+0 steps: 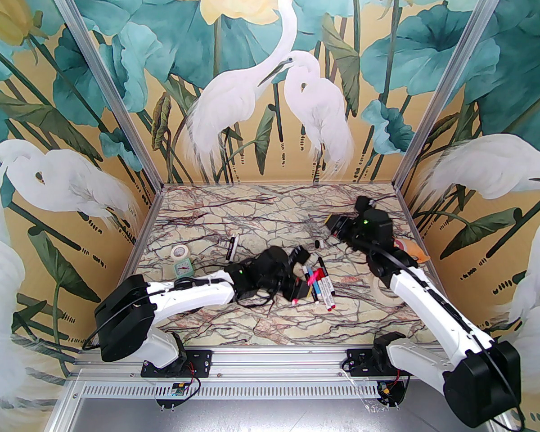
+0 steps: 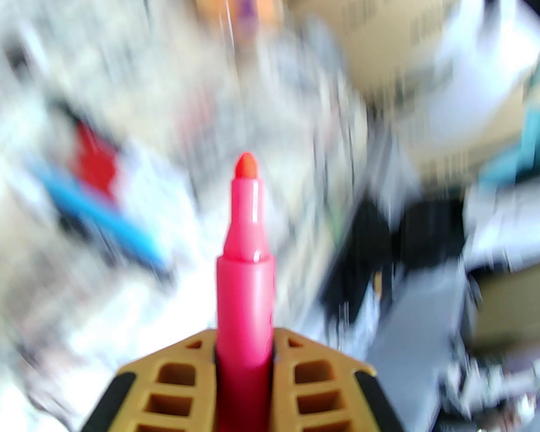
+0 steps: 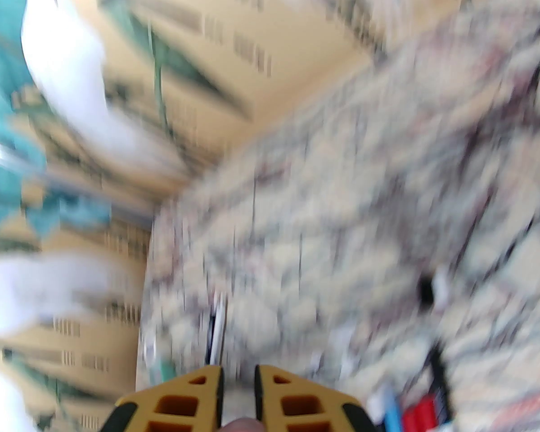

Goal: Open the pen caps

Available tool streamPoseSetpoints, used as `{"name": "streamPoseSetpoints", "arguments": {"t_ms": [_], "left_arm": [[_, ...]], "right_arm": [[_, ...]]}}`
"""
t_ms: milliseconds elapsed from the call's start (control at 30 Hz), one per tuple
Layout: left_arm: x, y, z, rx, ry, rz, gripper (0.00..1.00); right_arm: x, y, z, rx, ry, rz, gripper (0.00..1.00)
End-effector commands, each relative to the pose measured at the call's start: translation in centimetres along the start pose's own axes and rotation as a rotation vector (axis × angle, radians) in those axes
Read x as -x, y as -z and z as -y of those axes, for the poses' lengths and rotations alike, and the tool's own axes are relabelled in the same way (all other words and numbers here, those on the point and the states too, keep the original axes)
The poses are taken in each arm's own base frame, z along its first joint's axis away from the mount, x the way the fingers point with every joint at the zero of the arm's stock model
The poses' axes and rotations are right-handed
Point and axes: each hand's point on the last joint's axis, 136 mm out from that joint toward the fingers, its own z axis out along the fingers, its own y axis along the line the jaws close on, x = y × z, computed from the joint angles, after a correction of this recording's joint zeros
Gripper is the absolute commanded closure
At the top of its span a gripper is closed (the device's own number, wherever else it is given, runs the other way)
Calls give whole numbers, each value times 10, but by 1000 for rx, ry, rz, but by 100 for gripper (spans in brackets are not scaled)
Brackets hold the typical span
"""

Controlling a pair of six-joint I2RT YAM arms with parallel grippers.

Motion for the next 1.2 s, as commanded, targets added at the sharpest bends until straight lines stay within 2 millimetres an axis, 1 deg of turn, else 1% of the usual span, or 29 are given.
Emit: {"name": "streamPoseSetpoints", "arguments": {"t_ms": [0,67,133,267,400,500,567,667,800,867,967,1067,1167], "left_arm": [[-23,0,2,-40,20,-109,100],[-20,3,2,-29,15,-92,100],[-14,6,1,-7,11,-56,100],[4,17,-3,41,9,38,100],[17,29,-7,62,22,123,100],[23,41,-13,67,50,185,100],[26,52,-19,72,73,230,100],[28,68,-33,114,109,288,100],[28,85,-52,196,152,341,100],[26,92,-62,241,170,354,100],[22,100,-74,304,191,372,100],[19,107,-81,340,206,387,100],[17,111,-83,351,209,397,100]], "right_arm": [[35,8,-29,61,72,136,98],[34,8,-26,40,68,126,98],[28,7,-23,33,63,98,98],[5,3,-14,30,73,1,97],[-18,6,-4,15,119,-102,96],[-34,8,12,-55,183,-187,95],[-44,8,27,-117,229,-251,94],[-55,6,46,-186,280,-327,92],[-65,-5,75,-279,331,-429,90],[-70,-14,94,-335,356,-488,89],[-73,-29,112,-368,361,-545,86],[-70,-44,126,-390,367,-577,86],[-68,-58,140,-419,375,-610,86]]}}
